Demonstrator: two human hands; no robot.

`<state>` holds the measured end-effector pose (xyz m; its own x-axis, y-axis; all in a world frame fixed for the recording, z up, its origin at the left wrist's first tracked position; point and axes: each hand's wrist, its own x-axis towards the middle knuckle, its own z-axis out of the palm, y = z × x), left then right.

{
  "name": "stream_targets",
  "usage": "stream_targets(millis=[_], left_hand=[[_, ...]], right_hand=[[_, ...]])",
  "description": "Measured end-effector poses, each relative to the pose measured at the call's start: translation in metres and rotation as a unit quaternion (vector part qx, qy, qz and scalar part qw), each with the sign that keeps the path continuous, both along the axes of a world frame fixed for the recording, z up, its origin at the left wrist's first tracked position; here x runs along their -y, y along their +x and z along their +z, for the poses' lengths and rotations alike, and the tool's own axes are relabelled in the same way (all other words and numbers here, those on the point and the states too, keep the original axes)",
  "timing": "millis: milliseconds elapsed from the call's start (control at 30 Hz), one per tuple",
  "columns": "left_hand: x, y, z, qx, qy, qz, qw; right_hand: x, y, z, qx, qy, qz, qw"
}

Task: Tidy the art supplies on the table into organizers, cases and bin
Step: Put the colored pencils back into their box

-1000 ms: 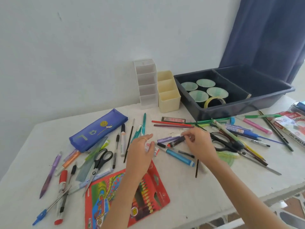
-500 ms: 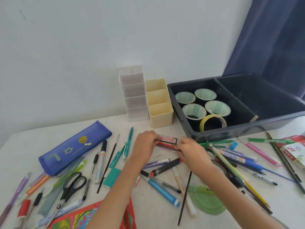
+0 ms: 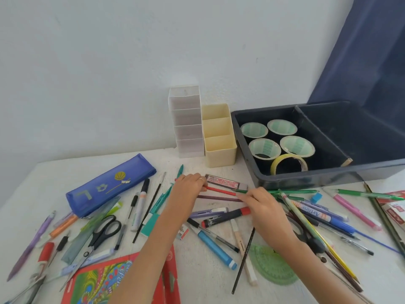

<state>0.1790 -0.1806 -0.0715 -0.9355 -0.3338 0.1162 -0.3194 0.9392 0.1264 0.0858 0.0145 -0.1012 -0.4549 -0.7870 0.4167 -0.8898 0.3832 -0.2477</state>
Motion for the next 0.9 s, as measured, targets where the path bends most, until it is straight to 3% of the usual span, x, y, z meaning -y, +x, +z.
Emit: stream_targets(millis=[333,633,900], left_hand=[[0.0,0.132,0.013,-0.177,0.142,0.117,0.967],[-0.018,0.233,-0.006,-0.133,0.122,0.228,0.957],[-0.037,0.264,-0.015,-0.09,0.172,0.216,0.957]], right_hand=[[-0.017,0.052,0.011,0.02,0.003,-0.022,1.0],[-0.031,0.109,0.011,-0.007,0.025,0.015,1.0],[-0.024,0.149,-0.002,0.046,-0.004,0.019,0.999]])
